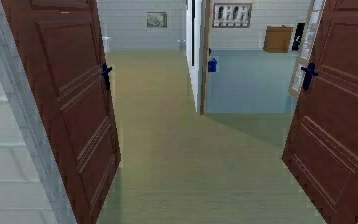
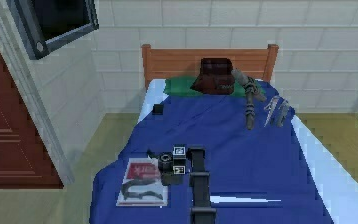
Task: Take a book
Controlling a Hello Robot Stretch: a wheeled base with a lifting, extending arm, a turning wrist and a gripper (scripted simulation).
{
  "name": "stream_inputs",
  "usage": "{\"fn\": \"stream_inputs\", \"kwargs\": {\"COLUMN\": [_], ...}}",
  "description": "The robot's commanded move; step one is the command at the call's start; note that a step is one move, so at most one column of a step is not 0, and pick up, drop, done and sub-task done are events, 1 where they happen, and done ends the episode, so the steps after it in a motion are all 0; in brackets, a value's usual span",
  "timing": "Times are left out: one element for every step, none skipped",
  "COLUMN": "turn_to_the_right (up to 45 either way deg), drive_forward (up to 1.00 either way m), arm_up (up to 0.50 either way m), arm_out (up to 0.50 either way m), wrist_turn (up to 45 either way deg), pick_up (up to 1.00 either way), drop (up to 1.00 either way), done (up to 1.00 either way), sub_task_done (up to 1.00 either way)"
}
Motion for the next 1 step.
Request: {"fn": "stream_inputs", "kwargs": {"turn_to_the_right": [0.0], "drive_forward": [0.00], "arm_up": [-0.30], "arm_out": [0.00], "wrist_turn": [0.0], "pick_up": [0.00], "drop": [0.00], "done": [0.00], "sub_task_done": [0.00]}}
